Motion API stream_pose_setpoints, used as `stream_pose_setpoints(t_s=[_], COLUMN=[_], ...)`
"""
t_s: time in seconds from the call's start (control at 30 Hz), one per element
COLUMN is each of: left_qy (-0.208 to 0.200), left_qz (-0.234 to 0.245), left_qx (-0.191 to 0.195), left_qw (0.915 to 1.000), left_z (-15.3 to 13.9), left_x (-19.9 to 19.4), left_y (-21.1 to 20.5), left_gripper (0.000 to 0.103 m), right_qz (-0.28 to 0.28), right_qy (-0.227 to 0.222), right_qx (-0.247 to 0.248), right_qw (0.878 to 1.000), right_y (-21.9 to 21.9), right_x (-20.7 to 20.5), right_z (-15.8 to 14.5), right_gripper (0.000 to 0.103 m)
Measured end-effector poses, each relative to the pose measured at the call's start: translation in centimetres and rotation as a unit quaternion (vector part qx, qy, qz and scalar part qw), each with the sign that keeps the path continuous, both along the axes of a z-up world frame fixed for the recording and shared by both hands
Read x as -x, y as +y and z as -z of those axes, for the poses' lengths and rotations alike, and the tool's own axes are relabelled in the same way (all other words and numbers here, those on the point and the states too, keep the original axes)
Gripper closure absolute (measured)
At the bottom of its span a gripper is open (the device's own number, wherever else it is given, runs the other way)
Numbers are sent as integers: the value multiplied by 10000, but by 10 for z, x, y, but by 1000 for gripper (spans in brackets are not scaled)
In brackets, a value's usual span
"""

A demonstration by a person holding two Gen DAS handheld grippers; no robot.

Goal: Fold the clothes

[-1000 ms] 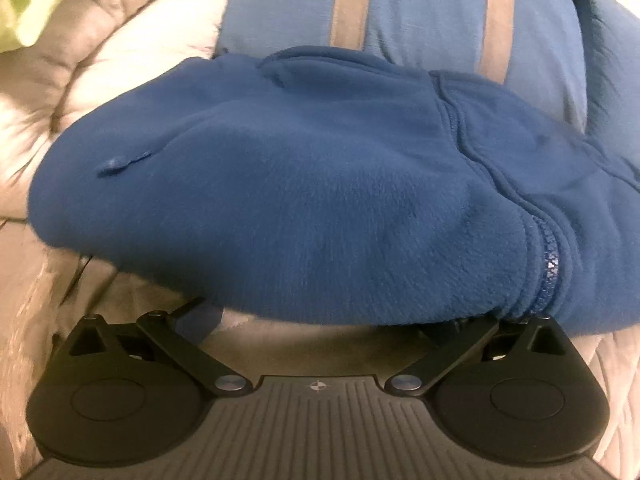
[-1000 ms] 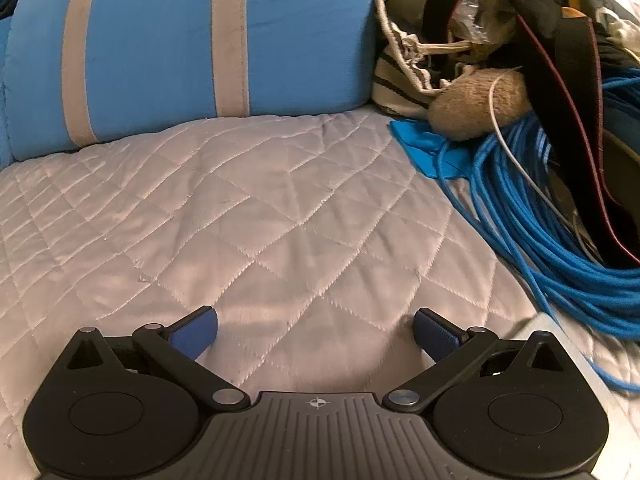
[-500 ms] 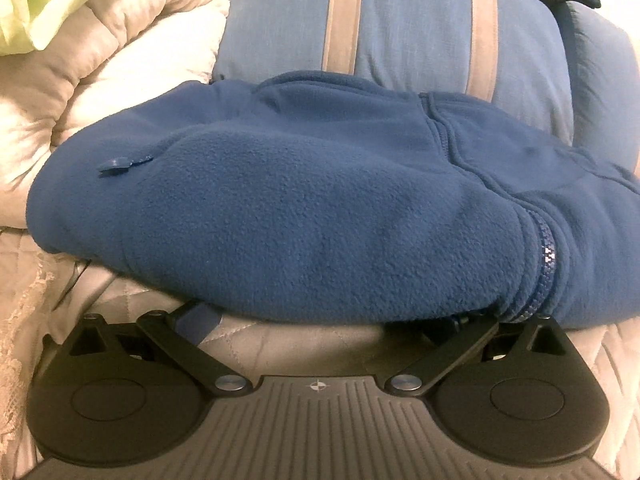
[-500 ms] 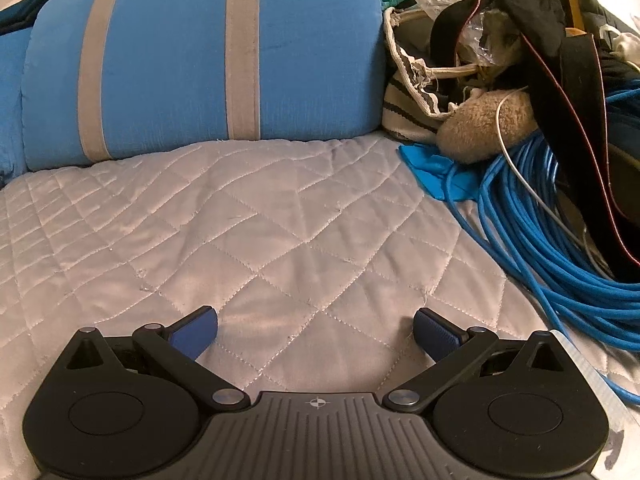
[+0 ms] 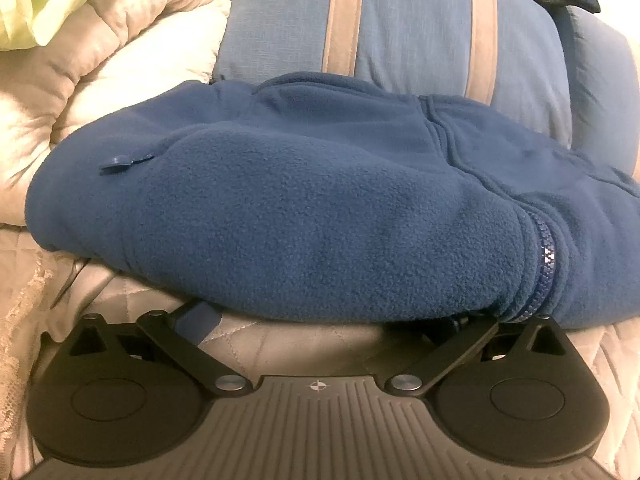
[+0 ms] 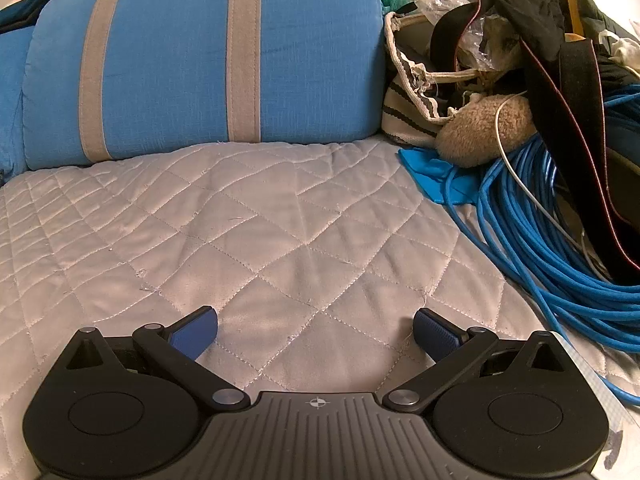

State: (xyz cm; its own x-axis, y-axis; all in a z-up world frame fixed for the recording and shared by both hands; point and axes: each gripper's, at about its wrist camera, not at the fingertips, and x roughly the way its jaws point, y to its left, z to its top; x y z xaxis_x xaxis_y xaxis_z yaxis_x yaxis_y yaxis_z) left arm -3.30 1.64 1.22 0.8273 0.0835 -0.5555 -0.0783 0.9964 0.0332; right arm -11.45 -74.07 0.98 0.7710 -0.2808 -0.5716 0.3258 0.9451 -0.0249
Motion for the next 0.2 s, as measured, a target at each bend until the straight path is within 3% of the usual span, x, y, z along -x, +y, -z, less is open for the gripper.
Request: stream_pose_setpoints(t_s=[0.2], left_qy=[-19], left_qz=[14], left_qx=[63], left_qw=[10000], left_z=[0], left_x=[0], left_y=[2], left_gripper=[0], right_qz=[4], right_qy=[-3], right_qx=[23], right_qw=[10000], right_y=[1], right_x=[0], right_z=[0], right_gripper=[0])
